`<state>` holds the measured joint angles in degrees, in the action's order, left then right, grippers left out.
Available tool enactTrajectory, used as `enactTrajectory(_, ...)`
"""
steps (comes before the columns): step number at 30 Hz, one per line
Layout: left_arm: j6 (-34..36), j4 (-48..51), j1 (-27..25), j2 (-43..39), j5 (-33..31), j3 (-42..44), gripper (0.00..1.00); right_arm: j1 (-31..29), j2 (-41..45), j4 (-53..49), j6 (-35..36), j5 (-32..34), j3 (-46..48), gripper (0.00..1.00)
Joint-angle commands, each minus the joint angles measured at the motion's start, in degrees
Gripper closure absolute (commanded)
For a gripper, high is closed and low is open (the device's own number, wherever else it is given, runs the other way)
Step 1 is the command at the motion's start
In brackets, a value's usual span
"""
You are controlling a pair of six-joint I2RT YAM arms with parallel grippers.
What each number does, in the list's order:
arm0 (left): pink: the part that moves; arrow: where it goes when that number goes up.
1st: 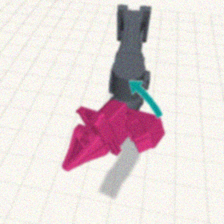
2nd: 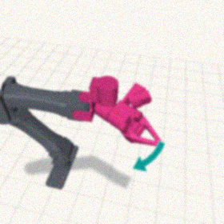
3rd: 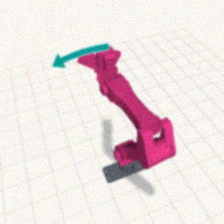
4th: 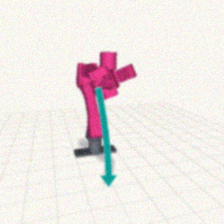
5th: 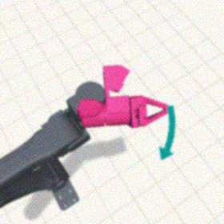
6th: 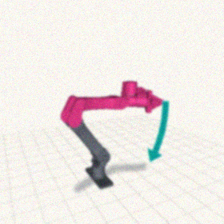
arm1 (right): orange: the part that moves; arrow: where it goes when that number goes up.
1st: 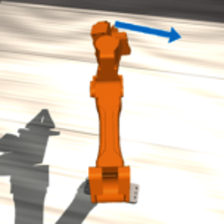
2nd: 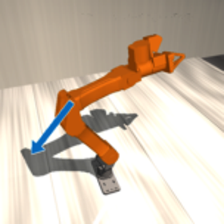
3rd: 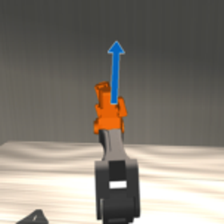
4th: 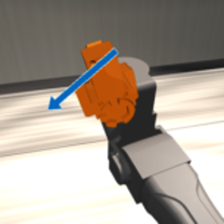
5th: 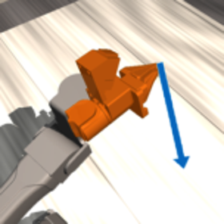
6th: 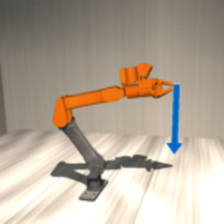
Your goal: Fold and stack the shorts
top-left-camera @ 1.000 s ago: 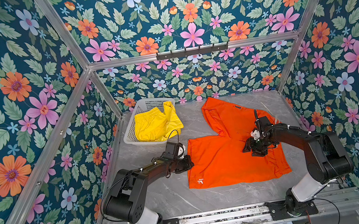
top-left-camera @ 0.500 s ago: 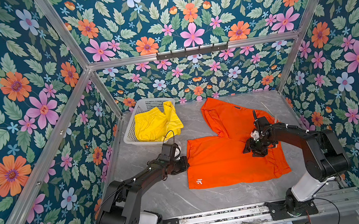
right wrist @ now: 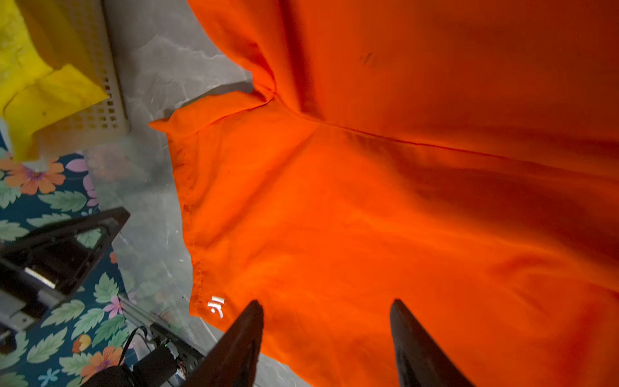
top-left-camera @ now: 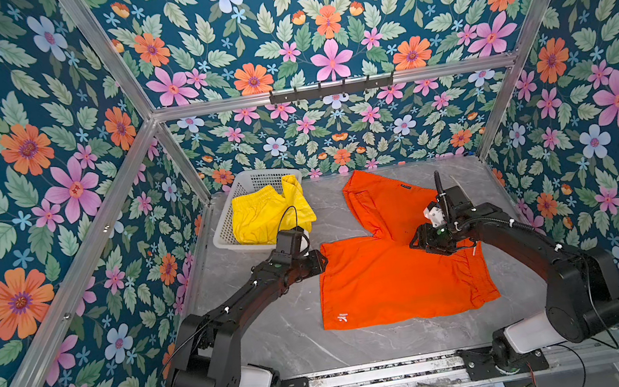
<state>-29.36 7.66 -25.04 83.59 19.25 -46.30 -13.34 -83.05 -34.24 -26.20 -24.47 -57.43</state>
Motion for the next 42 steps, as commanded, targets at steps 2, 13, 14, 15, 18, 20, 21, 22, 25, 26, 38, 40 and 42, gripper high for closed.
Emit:
enactTrajectory(2, 1.6, -3.5, 0.6, 6.2, 0.4, -3.3, 0.63, -2.4, -1.6, 2.8, -0.9, -1.6, 1.5, 0.4)
enactTrajectory(13, 3.6, -6.4, 1.5, 16.7, 0.5, -8.9, 0.61, -2.5, -8.2, 6.9, -1.1, 0.1, 6.3, 0.4)
enactTrajectory(14, 3.5, -6.1, 1.5, 17.3, 1.3, -9.1, 0.62, -2.5, -8.6, 6.9, -1.2, 0.4, 6.5, 0.4)
enactTrajectory(15, 3.3, -5.9, 1.5, 17.3, 1.9, -9.0, 0.62, -2.5, -8.9, 6.9, -1.3, 0.4, 6.6, 0.4)
enactTrajectory(18, 2.9, -5.8, 1.5, 16.9, 3.0, -7.7, 0.62, -2.5, -9.4, 7.1, -1.6, 0.4, 6.9, 0.4)
enactTrajectory(20, 3.2, -5.1, 1.5, 16.2, 3.1, -6.9, 0.61, -2.5, -9.5, 7.2, -1.8, 0.2, 6.8, 0.4)
enactTrajectory(21, 3.2, -4.9, 1.6, 16.0, 3.3, -6.6, 0.6, -2.5, -9.6, 7.2, -1.7, 0.2, 6.7, 0.4)
enactTrajectory(22, 3.2, -4.8, 1.5, 15.7, 3.3, -6.2, 0.6, -2.5, -9.7, 7.1, -1.6, 0.2, 6.5, 0.4)
enactTrajectory(25, 3.3, -5.1, 1.6, 16.1, 3.6, -5.6, 0.61, -2.5, -9.9, 6.8, -1.4, 0.3, 6.2, 0.4)
enactTrajectory(26, 3.3, -5.3, 1.6, 16.5, 3.8, -5.7, 0.62, -2.5, -10.0, 7.0, -1.3, 0.3, 6.2, 0.4)
enactTrajectory(38, 2.0, -9.2, 1.6, 17.2, 5.4, -6.4, 0.91, -2.5, -10.4, 6.8, -1.4, 0.9, 7.6, 0.4)
enactTrajectory(40, 2.3, -9.0, 1.7, 15.4, 3.5, -6.3, 0.95, -2.5, -10.4, 6.0, -1.6, 1.8, 8.1, 0.4)
enactTrajectory(42, 2.8, -8.7, 2.1, 13.5, 1.6, -6.1, 0.97, -2.5, -10.3, 5.5, -1.5, 2.4, 8.5, 0.4)
